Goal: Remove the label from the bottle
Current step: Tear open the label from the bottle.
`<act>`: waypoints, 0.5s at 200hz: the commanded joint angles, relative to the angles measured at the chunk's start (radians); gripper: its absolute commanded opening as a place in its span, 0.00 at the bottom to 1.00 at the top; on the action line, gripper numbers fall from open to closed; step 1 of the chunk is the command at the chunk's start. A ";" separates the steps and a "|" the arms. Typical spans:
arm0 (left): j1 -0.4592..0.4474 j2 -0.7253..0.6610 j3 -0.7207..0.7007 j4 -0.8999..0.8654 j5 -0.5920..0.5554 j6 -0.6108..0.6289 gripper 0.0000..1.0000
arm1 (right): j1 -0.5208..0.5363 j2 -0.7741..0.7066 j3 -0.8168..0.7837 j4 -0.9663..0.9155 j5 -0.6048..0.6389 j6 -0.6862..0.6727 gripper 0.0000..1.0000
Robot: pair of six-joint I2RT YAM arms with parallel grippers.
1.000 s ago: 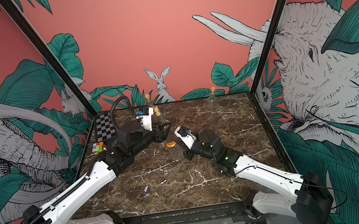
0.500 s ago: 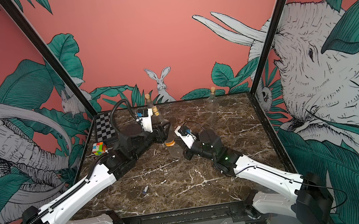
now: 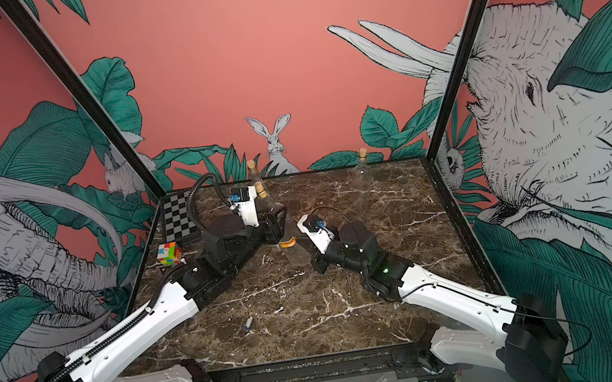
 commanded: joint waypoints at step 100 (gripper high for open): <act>-0.027 -0.040 0.024 0.029 -0.204 -0.034 0.00 | 0.013 -0.015 -0.018 0.058 -0.014 0.022 0.00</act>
